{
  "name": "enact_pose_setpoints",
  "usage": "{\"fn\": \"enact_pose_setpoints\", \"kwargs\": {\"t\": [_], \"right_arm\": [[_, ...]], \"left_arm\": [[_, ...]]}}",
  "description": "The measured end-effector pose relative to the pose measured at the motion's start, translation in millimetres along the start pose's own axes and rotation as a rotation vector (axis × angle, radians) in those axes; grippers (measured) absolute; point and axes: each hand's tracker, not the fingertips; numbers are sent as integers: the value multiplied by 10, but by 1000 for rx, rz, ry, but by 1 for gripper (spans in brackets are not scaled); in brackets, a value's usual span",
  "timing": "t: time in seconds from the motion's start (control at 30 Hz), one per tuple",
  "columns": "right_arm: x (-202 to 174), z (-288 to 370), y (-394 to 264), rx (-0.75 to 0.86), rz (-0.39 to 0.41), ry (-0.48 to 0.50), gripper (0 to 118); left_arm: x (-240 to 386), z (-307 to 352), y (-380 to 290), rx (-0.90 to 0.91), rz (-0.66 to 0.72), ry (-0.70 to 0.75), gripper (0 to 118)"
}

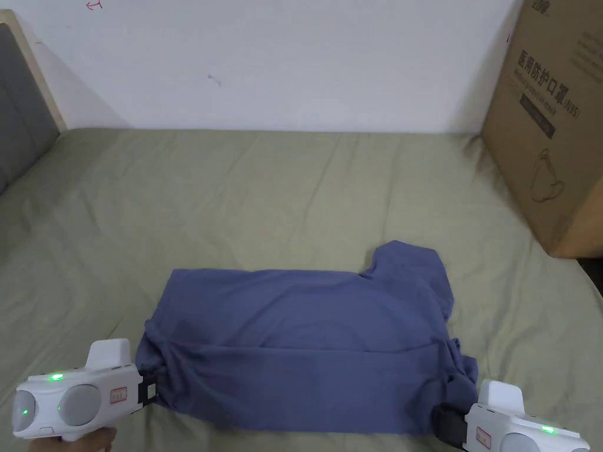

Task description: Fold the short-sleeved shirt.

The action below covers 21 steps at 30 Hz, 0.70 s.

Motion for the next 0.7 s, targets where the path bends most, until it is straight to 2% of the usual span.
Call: {"fn": "enact_pose_setpoints", "kwargs": {"t": [0.03, 0.1, 0.13, 0.23, 0.3, 0.47, 0.7], "right_arm": [[13, -27, -15, -12, -10, 5, 62], [77, -136, -63, -11, -67, 61, 20], [97, -112, -70, 5, -78, 75, 18], [89, 48, -76, 23, -47, 80, 13], [124, 164, -70, 44, -52, 90, 12], [139, 607, -92, 98, -10, 76, 12], [292, 976, -411, 85, -34, 102, 12]], "left_arm": [[4, -9, -7, -4, 3, -1, 4], [-12, -22, -22, -10, 9, 0, 4], [-26, -27, -35, -13, 14, 1, 4], [-12, 32, -109, -22, 48, 0, 4], [-48, 42, -150, -28, 81, -6, 4], [-150, 185, -290, -32, 130, -34, 4], [-326, 394, -575, -33, 124, -59, 4]]}}
